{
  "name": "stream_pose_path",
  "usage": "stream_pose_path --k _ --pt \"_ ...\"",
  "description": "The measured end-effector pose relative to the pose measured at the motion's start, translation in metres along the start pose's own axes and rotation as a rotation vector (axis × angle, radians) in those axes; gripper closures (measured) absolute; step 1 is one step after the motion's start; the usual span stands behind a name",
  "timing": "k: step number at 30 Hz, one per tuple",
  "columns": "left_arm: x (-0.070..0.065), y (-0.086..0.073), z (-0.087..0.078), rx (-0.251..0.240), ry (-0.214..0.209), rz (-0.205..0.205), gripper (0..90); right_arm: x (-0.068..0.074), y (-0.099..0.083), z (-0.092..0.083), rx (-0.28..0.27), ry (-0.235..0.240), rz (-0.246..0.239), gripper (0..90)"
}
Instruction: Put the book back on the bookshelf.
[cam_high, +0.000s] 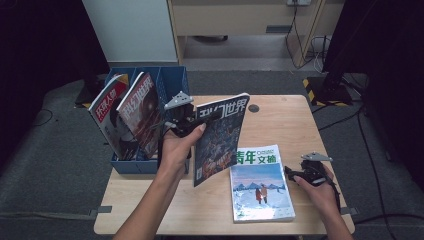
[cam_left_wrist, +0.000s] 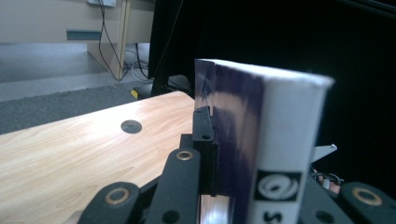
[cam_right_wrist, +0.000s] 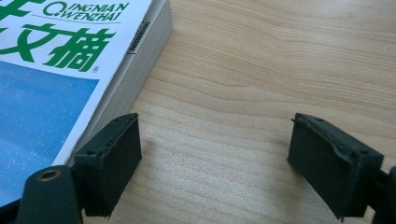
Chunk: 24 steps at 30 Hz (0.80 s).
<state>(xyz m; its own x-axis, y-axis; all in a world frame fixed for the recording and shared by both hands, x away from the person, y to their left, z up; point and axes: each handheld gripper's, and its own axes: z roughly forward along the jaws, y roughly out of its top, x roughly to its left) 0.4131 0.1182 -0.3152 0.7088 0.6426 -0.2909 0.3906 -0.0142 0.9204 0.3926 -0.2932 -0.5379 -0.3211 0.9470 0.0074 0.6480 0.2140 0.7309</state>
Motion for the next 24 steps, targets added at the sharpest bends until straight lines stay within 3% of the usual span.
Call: stream_pose_path --k 8,24 --pt "0.0002 0.0035 -0.0044 -0.050 0.002 0.010 81.9 0.0001 -0.0001 0.0001 -0.001 -0.002 0.000 17.0" --pt "-0.0003 0.0060 -0.0099 -0.081 0.007 0.021 81.9 0.0001 -0.0001 0.0001 -0.002 -0.002 0.000 17.0"
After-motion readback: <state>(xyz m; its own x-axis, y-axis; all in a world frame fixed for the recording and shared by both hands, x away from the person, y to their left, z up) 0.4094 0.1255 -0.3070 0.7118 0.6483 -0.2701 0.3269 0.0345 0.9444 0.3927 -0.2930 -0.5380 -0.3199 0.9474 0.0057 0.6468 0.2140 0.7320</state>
